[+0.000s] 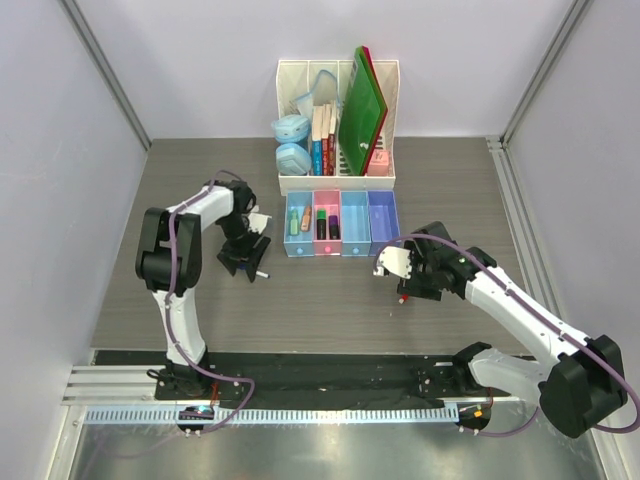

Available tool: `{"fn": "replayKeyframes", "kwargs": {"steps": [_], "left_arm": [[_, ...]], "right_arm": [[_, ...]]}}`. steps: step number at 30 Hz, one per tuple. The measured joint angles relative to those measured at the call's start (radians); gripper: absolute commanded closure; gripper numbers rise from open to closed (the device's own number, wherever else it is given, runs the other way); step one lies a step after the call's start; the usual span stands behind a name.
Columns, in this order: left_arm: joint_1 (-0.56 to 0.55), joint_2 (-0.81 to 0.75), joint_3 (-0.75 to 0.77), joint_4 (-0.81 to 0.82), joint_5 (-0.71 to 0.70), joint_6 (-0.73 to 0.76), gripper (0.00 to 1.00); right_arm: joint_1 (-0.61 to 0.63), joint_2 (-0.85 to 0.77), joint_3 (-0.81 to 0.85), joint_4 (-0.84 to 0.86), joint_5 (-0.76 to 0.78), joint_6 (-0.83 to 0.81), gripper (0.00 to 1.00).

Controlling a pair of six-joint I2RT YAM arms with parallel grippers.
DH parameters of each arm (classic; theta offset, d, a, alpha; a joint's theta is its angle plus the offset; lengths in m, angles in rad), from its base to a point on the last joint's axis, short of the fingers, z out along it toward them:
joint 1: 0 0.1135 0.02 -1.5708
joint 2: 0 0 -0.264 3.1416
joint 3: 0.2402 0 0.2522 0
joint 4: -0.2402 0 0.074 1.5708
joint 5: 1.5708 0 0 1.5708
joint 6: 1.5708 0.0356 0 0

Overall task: Sort the stationery into containers
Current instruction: Pick up the pen from the center of the board.

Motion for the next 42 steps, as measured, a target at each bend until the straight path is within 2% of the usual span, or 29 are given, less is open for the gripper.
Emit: {"fn": "replayKeyframes", "kwargs": {"steps": [16,27,30,33,34,36,39,40,42], "left_arm": [[-0.041,0.119,0.213,0.002,-0.05,-0.002,0.36],[-0.095,0.13,0.226,0.014,-0.126,0.0,0.38],[-0.104,0.101,0.183,0.052,-0.15,0.006,0.5],[-0.108,0.071,0.134,0.08,-0.166,0.01,0.65],[-0.108,0.061,0.117,0.086,-0.167,0.011,0.73],[-0.108,0.051,0.099,0.09,-0.168,0.011,0.8],[-0.108,0.048,0.092,0.092,-0.168,0.01,0.96],[-0.107,0.048,0.092,0.092,-0.168,0.01,1.0],[-0.108,0.048,0.092,0.091,-0.164,0.01,1.0]], "right_arm": [[0.011,0.014,0.0,0.005,0.005,0.006,0.23],[0.015,0.014,0.001,0.007,0.015,0.009,0.23],[0.015,0.014,0.001,0.007,0.019,0.009,0.23],[0.016,0.014,0.001,0.01,0.02,0.009,0.23],[0.015,0.014,0.001,0.013,0.021,0.009,0.23],[0.016,0.014,0.001,0.023,0.023,0.009,0.23],[0.016,0.014,-0.002,0.034,0.029,0.009,0.23],[0.016,0.014,-0.003,0.037,0.031,0.008,0.23],[0.016,0.014,-0.009,0.038,0.041,0.003,0.23]]}}
